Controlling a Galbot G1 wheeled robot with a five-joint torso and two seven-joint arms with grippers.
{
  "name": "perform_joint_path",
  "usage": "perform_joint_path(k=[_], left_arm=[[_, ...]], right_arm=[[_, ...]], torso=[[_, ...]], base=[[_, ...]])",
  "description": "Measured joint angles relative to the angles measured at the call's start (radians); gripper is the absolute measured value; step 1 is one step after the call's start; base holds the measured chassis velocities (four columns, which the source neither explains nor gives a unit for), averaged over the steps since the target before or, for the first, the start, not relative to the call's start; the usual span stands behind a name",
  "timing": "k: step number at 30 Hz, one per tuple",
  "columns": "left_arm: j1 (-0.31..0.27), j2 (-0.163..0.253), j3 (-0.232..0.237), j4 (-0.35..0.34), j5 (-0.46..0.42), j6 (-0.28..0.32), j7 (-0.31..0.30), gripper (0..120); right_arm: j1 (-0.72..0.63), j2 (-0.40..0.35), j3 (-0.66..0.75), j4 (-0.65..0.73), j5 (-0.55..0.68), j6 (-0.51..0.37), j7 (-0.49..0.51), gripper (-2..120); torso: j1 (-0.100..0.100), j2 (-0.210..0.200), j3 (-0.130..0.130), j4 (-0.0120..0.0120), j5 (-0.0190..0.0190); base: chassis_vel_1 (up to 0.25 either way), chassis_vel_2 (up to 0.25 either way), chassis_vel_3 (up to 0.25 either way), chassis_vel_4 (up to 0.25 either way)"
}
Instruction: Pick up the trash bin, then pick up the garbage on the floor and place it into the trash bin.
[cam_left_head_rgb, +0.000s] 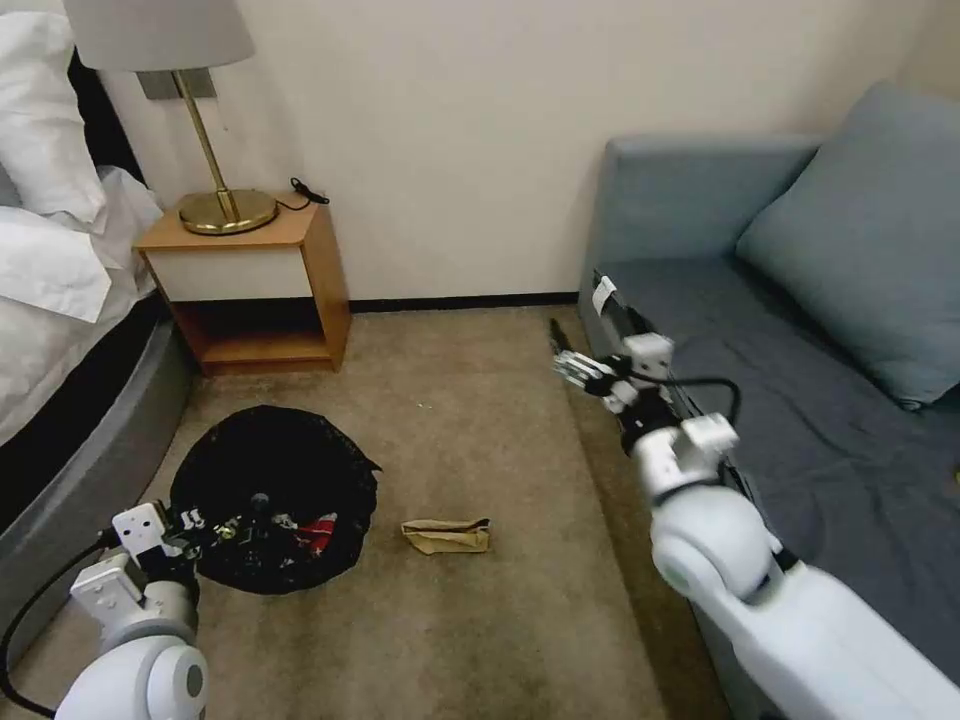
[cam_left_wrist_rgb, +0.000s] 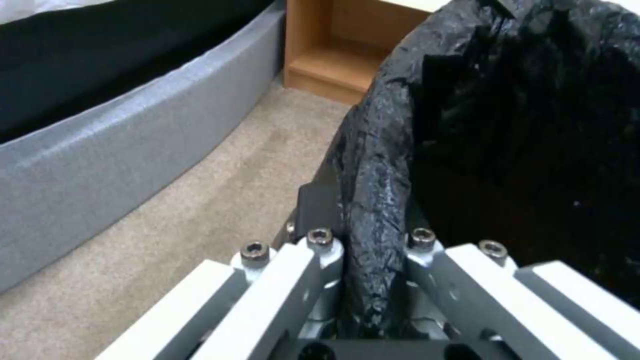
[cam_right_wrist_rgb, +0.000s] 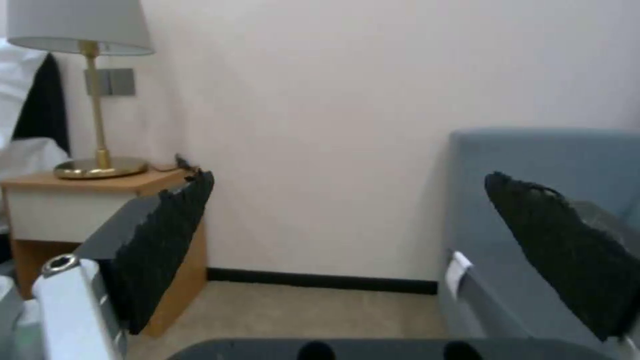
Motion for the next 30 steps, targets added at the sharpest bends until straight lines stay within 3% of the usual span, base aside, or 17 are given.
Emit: perform_joint_path(k=[14, 30], left_arm=[[0.0, -0.009, 0.016, -0.007, 0.014, 0.0, 0.001, 4], [-0.004, -0.013, 0.01, -0.007, 0.012, -0.001, 0.003, 4]], right_arm=[[-0.171, 0.098, -0.031, 0.01, -0.172, 0.115, -0.104, 100], [-0.161, 0.1, -0.053, -0.015, -0.172, 0.135, -0.134, 100]], torso=[[0.0, 0.0, 0.0, 0.0002, -0.0001], [0.0, 0.0, 0.0, 0.0002, -0.0001]], base=[[0.0, 0.0, 0.0, 0.0], [0.0, 0.0, 0.0, 0.0]])
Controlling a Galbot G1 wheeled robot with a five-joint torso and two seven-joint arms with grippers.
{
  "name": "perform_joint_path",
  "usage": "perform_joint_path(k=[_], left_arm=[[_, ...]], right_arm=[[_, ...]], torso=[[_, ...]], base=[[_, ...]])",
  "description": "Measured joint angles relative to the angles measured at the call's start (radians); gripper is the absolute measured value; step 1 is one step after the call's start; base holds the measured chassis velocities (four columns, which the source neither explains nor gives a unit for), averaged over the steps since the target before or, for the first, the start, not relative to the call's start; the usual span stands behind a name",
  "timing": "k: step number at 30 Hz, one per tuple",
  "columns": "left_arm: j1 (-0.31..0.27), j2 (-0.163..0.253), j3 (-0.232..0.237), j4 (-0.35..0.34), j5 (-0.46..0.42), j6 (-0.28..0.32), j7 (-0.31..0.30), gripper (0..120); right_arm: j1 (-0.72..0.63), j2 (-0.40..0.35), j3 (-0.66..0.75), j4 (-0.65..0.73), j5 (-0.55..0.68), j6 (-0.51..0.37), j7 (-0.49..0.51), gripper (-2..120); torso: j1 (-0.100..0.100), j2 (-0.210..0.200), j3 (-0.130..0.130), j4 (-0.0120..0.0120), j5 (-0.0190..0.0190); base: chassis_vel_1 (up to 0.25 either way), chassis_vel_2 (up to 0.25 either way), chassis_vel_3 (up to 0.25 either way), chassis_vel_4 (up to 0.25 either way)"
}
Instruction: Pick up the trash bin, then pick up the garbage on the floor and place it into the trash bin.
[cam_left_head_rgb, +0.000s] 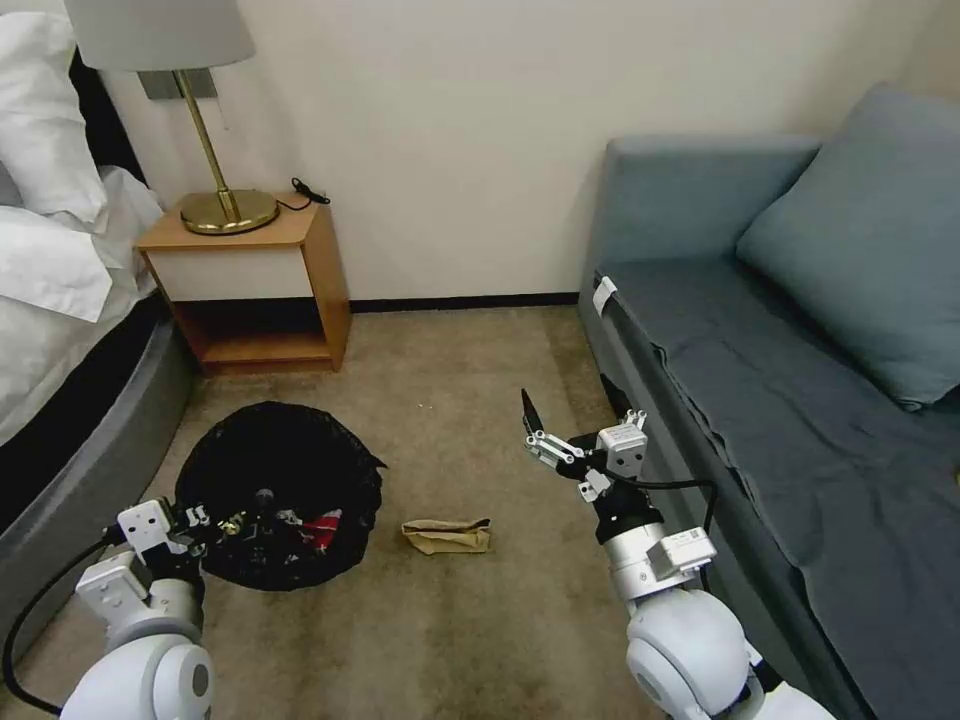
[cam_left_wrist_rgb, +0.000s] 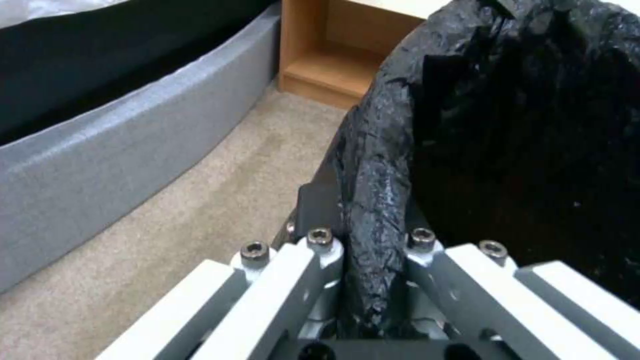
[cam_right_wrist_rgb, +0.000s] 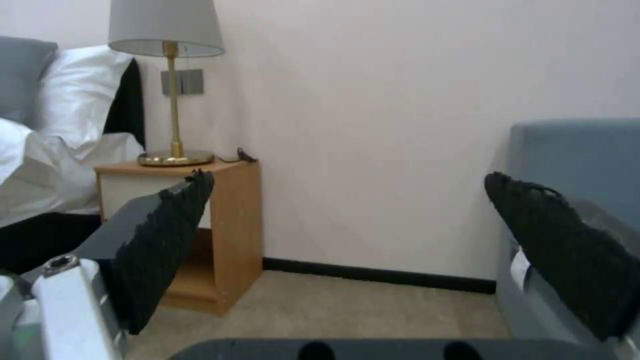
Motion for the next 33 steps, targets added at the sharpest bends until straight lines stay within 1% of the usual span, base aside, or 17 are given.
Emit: perform_joint_path(k=[5, 12, 15, 19, 23, 24, 25, 29, 30, 32, 33], left_arm=[[-0.001, 0.001, -0.002, 0.003, -0.001, 0.0, 0.0, 4], [-0.001, 0.003, -0.006, 0.004, -0.007, -0.002, 0.001, 4], [-0.001, 0.003, -0.008, 0.004, -0.007, -0.004, 0.001, 4], [-0.001, 0.003, -0.01, 0.004, -0.009, -0.004, 0.002, 4], [-0.001, 0.005, -0.011, 0.003, -0.01, -0.004, 0.002, 4], [-0.001, 0.005, -0.011, 0.003, -0.01, -0.004, 0.002, 4], [-0.001, 0.006, -0.012, 0.003, -0.01, -0.004, 0.003, 4], [0.0, 0.006, -0.013, 0.002, -0.011, -0.004, 0.005, 4], [0.0, 0.006, -0.013, 0.002, -0.011, -0.004, 0.005, 4], [0.0, 0.005, -0.014, 0.002, -0.011, -0.004, 0.006, 4], [0.0, 0.005, -0.014, 0.002, -0.011, -0.004, 0.006, 4]], right_arm=[[0.003, 0.003, -0.003, -0.004, 0.001, 0.003, -0.002, 100], [0.015, 0.004, -0.013, -0.019, 0.001, 0.004, -0.004, 100], [0.025, 0.004, -0.02, -0.03, 0.0, 0.013, -0.014, 100], [0.071, -0.011, -0.039, -0.067, 0.002, 0.038, -0.045, 100], [0.203, -0.054, -0.107, -0.165, 0.04, 0.042, -0.077, 100], [0.203, -0.054, -0.107, -0.165, 0.04, 0.042, -0.077, 100], [0.239, -0.065, -0.132, -0.2, 0.053, 0.04, -0.087, 100], [0.404, -0.101, -0.268, -0.336, 0.154, -0.027, -0.133, 100], [0.404, -0.101, -0.268, -0.336, 0.154, -0.027, -0.133, 100], [0.489, -0.116, -0.334, -0.379, 0.205, -0.053, -0.162, 100], [0.504, -0.118, -0.346, -0.385, 0.212, -0.06, -0.168, 100]], torso=[[0.0, 0.0, 0.0, 0.0, -0.0001], [0.0, 0.0, 0.0, -0.0002, 0.0], [0.0, 0.0, 0.0, -0.0001, 0.0002], [0.0, 0.0, 0.0, -0.0002, 0.0001], [0.0, 0.0, 0.0, -0.0001, 0.0001], [0.0, 0.0, 0.0, -0.0001, 0.0001], [0.0, 0.0, 0.0, 0.0, 0.0], [0.0, 0.0, 0.0, 0.0, 0.0], [0.0, 0.0, 0.0, 0.0, 0.0], [0.0, 0.0, 0.0, -0.0001, 0.0003], [0.0, 0.0, 0.0, -0.0001, 0.0003]], base=[[-0.081, 0.076, 0.061, -0.059], [-0.148, 0.152, 0.148, -0.147], [-0.109, 0.099, 0.113, -0.095], [-0.028, 0.033, 0.03, -0.034], [0.0, 0.0, 0.0, 0.0], [0.0, 0.0, 0.0, 0.0], [0.0, 0.0, 0.0, 0.0], [0.0, 0.0, 0.0, 0.0], [0.0, 0.0, 0.0, 0.0], [0.0, 0.0, 0.0, 0.0], [0.0, 0.0, 0.0, 0.0]])
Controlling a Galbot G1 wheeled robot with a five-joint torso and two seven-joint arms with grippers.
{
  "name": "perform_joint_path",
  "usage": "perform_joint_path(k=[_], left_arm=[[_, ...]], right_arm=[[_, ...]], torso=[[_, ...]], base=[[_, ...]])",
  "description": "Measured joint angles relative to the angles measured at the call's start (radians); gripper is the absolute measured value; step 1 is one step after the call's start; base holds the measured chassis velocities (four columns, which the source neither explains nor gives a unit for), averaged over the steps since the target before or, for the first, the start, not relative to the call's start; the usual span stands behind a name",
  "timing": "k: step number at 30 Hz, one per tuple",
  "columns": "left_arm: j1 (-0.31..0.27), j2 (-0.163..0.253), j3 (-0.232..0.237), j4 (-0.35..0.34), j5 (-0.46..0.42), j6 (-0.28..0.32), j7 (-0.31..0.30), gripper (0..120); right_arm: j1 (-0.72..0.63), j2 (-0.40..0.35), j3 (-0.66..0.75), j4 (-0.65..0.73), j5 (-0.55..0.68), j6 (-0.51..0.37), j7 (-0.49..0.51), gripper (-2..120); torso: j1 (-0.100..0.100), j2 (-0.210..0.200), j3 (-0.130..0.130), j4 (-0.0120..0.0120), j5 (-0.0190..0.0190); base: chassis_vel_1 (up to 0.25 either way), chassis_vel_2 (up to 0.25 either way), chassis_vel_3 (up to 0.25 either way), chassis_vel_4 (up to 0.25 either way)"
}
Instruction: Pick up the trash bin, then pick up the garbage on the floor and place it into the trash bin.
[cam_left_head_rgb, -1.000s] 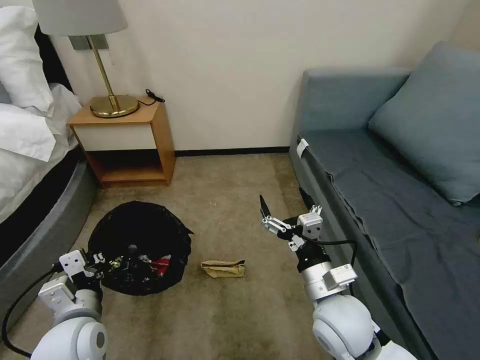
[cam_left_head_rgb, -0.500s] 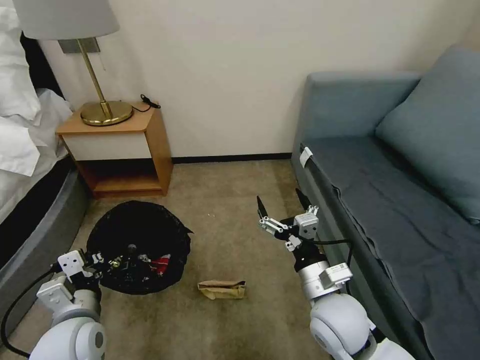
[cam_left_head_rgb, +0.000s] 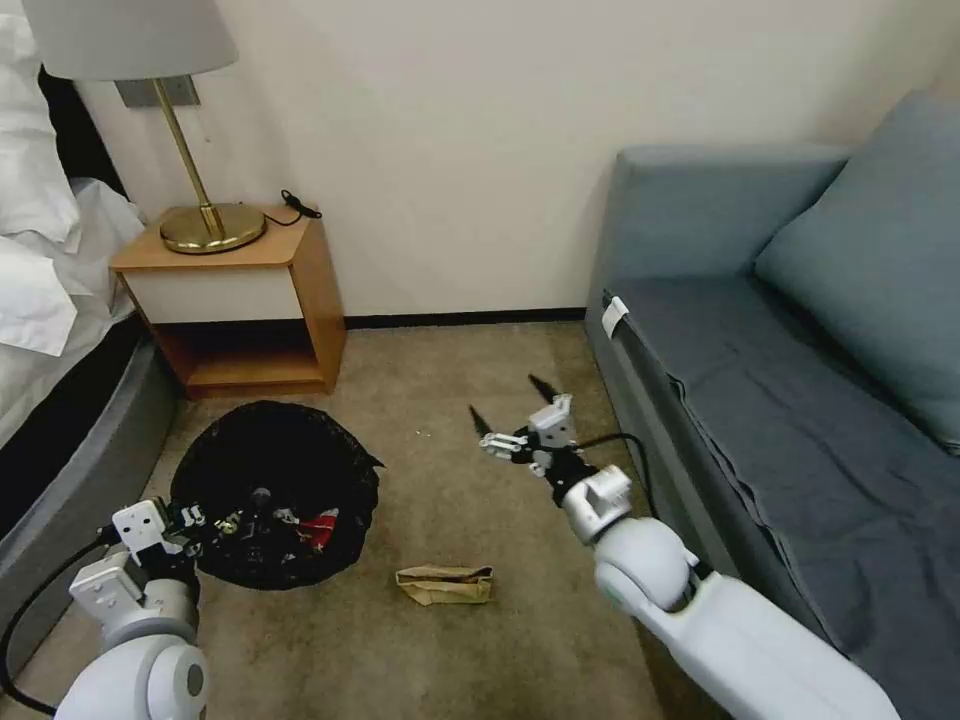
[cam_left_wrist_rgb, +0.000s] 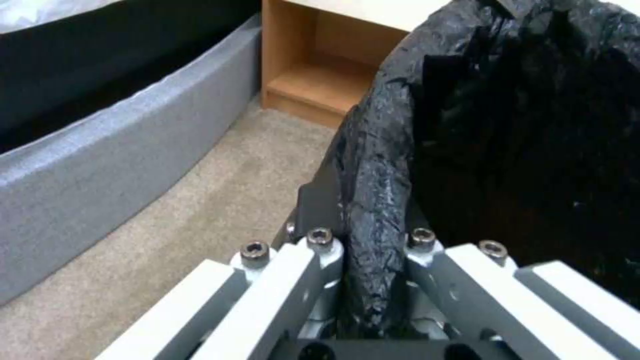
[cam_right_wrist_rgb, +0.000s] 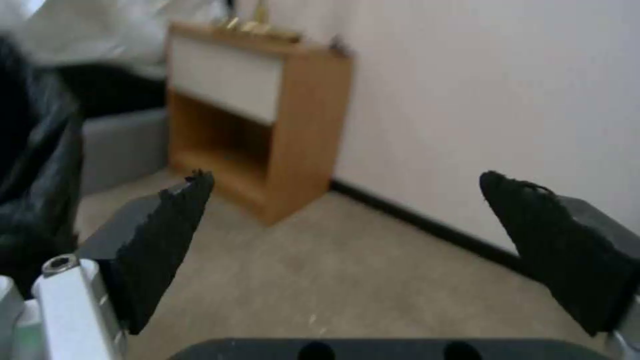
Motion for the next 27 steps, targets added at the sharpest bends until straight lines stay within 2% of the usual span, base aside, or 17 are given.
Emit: perform_joint_path(k=[1, 2, 6, 7, 10, 11, 12, 15, 17, 18, 19, 20, 23, 24, 27], left_arm=[[0.001, -0.001, 0.0, -0.001, 0.0, 0.0, 0.0, 4], [0.001, -0.001, 0.0, -0.001, 0.0, 0.0, 0.0, 4], [0.002, -0.003, -0.007, -0.008, -0.001, -0.001, 0.002, 4], [0.002, -0.003, -0.007, -0.008, -0.001, -0.001, 0.002, 4], [0.003, -0.002, -0.01, -0.012, -0.004, -0.002, 0.002, 4], [0.004, -0.002, -0.01, -0.013, -0.005, -0.002, 0.003, 4], [0.004, -0.002, -0.01, -0.013, -0.005, -0.002, 0.003, 4], [0.005, -0.003, -0.011, -0.015, -0.005, -0.002, 0.003, 4], [0.005, -0.003, -0.011, -0.015, -0.005, -0.002, 0.003, 4], [0.006, -0.003, -0.011, -0.015, -0.005, -0.003, 0.003, 4], [0.006, -0.004, -0.011, -0.016, -0.005, -0.003, 0.003, 4], [0.006, -0.004, -0.011, -0.016, -0.005, -0.003, 0.003, 4], [0.007, -0.006, -0.011, -0.014, -0.003, -0.006, 0.004, 4], [0.008, -0.008, -0.011, -0.008, 0.0, -0.013, 0.006, 4], [0.009, -0.01, -0.015, -0.003, 0.0, -0.017, 0.008, 4]], right_arm=[[0.056, -0.009, -0.044, -0.021, 0.031, -0.029, -0.022, 100], [0.056, -0.009, -0.044, -0.021, 0.031, -0.029, -0.022, 100], [0.188, -0.034, -0.161, -0.054, 0.183, -0.195, -0.116, 100], [0.188, -0.034, -0.161, -0.054, 0.183, -0.195, -0.116, 100], [0.235, -0.044, -0.195, -0.057, 0.267, -0.315, -0.196, 100], [0.256, -0.046, -0.207, -0.067, 0.286, -0.359, -0.256, 100], [0.256, -0.046, -0.207, -0.067, 0.286, -0.359, -0.256, 100], [0.299, -0.044, -0.219, -0.092, 0.311, -0.488, -0.407, 100], [0.301, -0.044, -0.22, -0.094, 0.311, -0.494, -0.414, 100], [0.313, -0.041, -0.224, -0.108, 0.298, -0.529, -0.467, 100], [0.346, -0.031, -0.249, -0.155, 0.232, -0.574, -0.586, 100], [0.378, -0.023, -0.292, -0.197, 0.181, -0.572, -0.631, 100], [0.426, -0.006, -0.364, -0.265, 0.121, -0.561, -0.679, 100], [0.459, 0.01, -0.423, -0.328, 0.078, -0.522, -0.702, 100], [0.489, 0.031, -0.482, -0.388, 0.05, -0.494, -0.714, 100]], torso=[[0.0, 0.0, 0.0, 0.0003, -0.0005], [0.0, 0.0, 0.0, 0.0003, -0.0005], [0.0, 0.0, 0.0, 0.0002, -0.0003], [0.0, 0.0, 0.0, 0.0002, -0.0003], [0.0, 0.0, 0.0, 0.0, -0.0003], [0.0, 0.0, 0.0, 0.0001, -0.0002], [0.0, 0.0, 0.0, 0.0001, -0.0002], [0.0, 0.0, 0.0, 0.0, -0.0003], [0.0, 0.0, 0.0, 0.0001, -0.0003], [0.0, 0.0, 0.0, 0.0, -0.0004], [0.0, 0.0, 0.0, 0.0, -0.0002], [0.0, 0.0, 0.0, 0.0, -0.0003], [0.0, 0.0, 0.0, 0.0001, -0.0001], [0.0, 0.0, 0.0, 0.0001, -0.0003], [0.0, 0.0, 0.0, 0.0, -0.0002]], base=[[0.0, 0.0, 0.0, 0.0], [0.0, 0.0, 0.0, 0.0], [0.0, 0.0, 0.0, 0.0], [0.0, 0.0, 0.0, 0.0], [0.0, 0.0, 0.0, 0.0], [0.0, 0.0, 0.0, 0.0], [0.0, 0.0, 0.0, 0.0], [0.0, 0.0, 0.0, 0.0], [0.0, 0.0, 0.0, 0.0], [0.0, 0.0, 0.0, 0.0], [0.0, 0.0, 0.0, 0.0], [0.0, 0.0, 0.0, 0.0], [0.0, 0.0, 0.0, 0.0], [0.0, 0.0, 0.0, 0.0], [0.0, 0.0, 0.0, 0.0]])
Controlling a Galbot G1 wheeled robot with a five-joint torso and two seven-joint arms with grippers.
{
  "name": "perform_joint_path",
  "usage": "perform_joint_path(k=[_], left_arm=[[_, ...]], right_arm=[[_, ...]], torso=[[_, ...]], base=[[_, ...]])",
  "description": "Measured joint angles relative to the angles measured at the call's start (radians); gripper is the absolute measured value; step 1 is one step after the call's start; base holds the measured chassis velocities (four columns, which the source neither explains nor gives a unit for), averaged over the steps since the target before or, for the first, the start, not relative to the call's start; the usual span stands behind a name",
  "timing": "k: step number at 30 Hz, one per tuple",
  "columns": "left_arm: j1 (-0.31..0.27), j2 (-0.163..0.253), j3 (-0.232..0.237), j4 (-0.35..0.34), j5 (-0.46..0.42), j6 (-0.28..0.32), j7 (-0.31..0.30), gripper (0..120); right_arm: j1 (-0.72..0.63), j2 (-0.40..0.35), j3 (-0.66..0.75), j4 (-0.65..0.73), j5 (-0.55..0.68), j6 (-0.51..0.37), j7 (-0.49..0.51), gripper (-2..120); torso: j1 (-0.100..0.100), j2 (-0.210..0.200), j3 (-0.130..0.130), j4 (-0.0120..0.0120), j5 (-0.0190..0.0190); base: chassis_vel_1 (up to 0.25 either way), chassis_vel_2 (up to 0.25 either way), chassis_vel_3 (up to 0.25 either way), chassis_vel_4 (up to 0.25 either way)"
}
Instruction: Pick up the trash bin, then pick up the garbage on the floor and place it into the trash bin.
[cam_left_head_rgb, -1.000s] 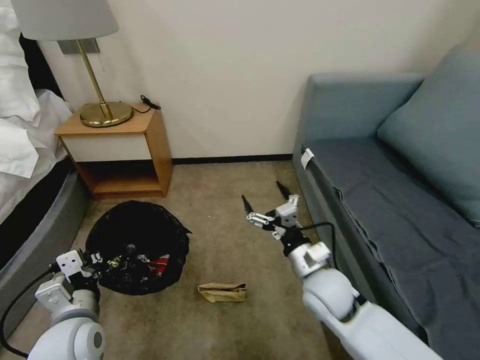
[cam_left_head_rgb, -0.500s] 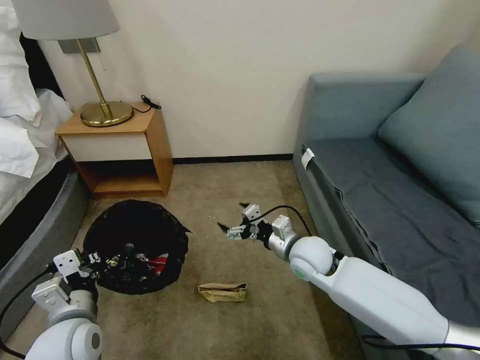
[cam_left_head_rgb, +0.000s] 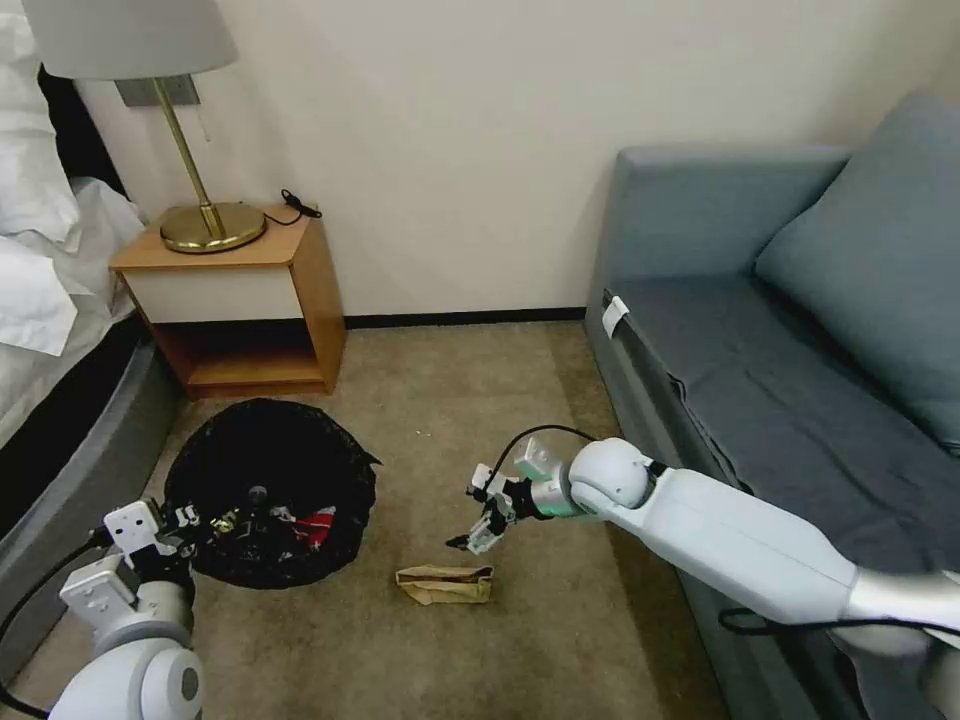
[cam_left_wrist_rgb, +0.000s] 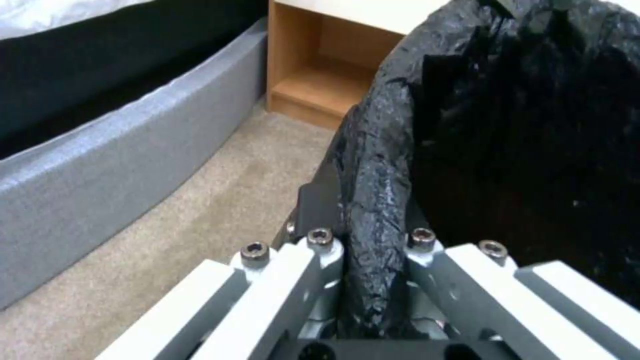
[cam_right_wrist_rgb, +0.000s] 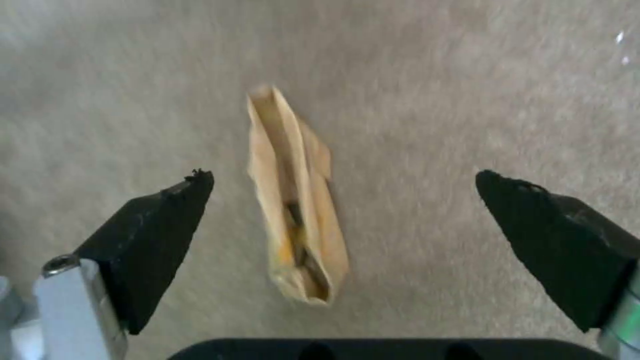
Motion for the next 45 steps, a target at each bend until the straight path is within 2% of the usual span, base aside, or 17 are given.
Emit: perform_joint_path(k=[5, 13, 18, 26, 34, 45], left_arm=[[-0.003, 0.001, -0.007, 0.007, -0.002, -0.001, 0.002, 4], [-0.007, 0.002, -0.007, 0.009, -0.004, 0.003, 0.002, 4], [-0.009, 0.003, -0.007, 0.01, -0.004, 0.004, 0.001, 4], [-0.007, 0.002, -0.01, 0.017, -0.004, 0.004, 0.001, 4], [-0.001, -0.004, -0.01, 0.005, -0.001, 0.004, 0.001, 4], [-0.005, -0.005, -0.008, 0.001, -0.001, 0.005, 0.001, 4]], right_arm=[[0.045, 0.062, -0.107, -0.113, -0.03, 0.065, 0.005, 100], [0.049, 0.168, -0.157, -0.281, -0.074, 0.125, 0.011, 100], [0.039, 0.186, -0.161, -0.325, -0.083, 0.15, 0.011, 100], [0.002, 0.171, -0.195, -0.304, -0.045, 0.153, 0.042, 100], [-0.019, 0.195, -0.223, -0.318, -0.031, 0.168, 0.083, 100], [-0.027, 0.243, -0.247, -0.417, -0.036, 0.227, 0.145, 100]], torso=[[0.0, 0.0, 0.0, 0.0, -0.0002], [0.0, 0.0, 0.0, 0.0003, -0.0001], [0.0, 0.0, 0.0, 0.0001, -0.0002], [0.0, 0.0, 0.0, -0.0001, -0.0001], [0.0, 0.0, 0.0, 0.0, -0.0001], [0.0, 0.0, 0.0, 0.0001, -0.0001]], base=[[0.0, 0.0, 0.0, 0.0], [0.0, 0.0, 0.0, 0.0], [0.0, 0.0, 0.0, 0.0], [0.0, 0.0, 0.0, 0.0], [0.0, 0.0, 0.0, 0.0], [0.0, 0.0, 0.0, 0.0]])
